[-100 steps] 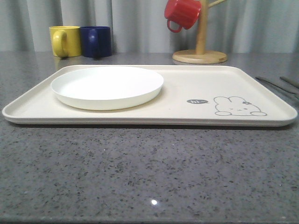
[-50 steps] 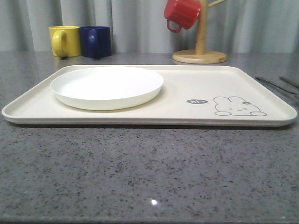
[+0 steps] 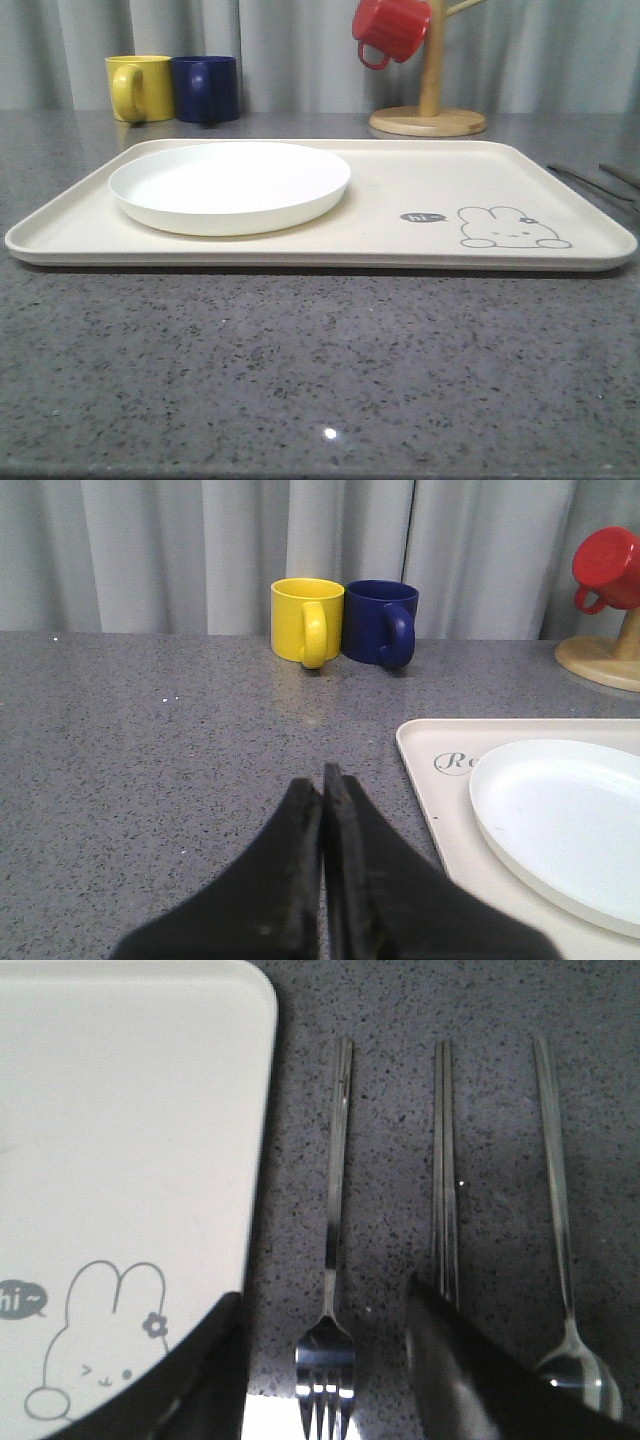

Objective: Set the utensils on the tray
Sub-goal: 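Lower the right gripper onto the steel fork beside the tray, then grasp the fork, carry it onto the tray beside the plate, release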

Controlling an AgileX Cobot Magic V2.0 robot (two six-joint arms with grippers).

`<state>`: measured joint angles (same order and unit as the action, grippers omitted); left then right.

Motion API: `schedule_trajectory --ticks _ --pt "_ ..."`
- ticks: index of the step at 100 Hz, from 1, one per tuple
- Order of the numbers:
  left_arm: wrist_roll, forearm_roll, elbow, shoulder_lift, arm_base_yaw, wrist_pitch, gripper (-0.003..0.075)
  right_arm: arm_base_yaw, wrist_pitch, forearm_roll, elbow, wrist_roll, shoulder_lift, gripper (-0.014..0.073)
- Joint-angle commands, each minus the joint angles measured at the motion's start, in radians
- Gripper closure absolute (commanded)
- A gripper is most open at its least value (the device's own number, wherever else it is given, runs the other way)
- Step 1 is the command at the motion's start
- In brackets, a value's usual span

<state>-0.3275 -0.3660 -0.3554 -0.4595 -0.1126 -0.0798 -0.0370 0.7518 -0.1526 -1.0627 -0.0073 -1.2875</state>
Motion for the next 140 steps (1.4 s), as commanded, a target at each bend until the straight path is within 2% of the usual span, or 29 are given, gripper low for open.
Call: schedule_trajectory --ticks 1,29,45,102,112,130,140 --pt "0.006 -0.011 -0.029 -0.003 0.004 0.080 0.0738 0.001 -0.035 -0.010 -0.060 -0.014 -0.043 0.0211" --pt "0.006 -0.011 -0.029 -0.003 0.004 0.080 0.0738 -0.017 -0.032 -0.009 -0.077 -0.019 -0.165 0.0211" --pt "0.006 -0.011 -0.029 -0.003 0.004 0.080 0.0738 -0.048 -0.051 -0.003 -0.077 -0.021 -0.195 0.0211" --pt "0.006 -0.011 -0.029 -0.003 0.004 0.080 0.0738 -0.049 -0.061 0.006 -0.077 -0.021 -0.275 0.0217" --pt "0.006 -0.011 -0.029 -0.003 0.004 0.080 0.0738 -0.049 -0.061 0.006 -0.077 -0.021 -0.275 0.0304" --pt "0.006 -0.011 -0.029 -0.003 0.004 0.080 0.0738 -0.049 -0.055 0.006 -0.077 -0.021 -0.275 0.0569" --pt "0.006 -0.011 -0.029 -0.003 0.004 0.080 0.0738 -0.047 -0.052 0.006 -0.081 -0.020 -0.270 0.0606"
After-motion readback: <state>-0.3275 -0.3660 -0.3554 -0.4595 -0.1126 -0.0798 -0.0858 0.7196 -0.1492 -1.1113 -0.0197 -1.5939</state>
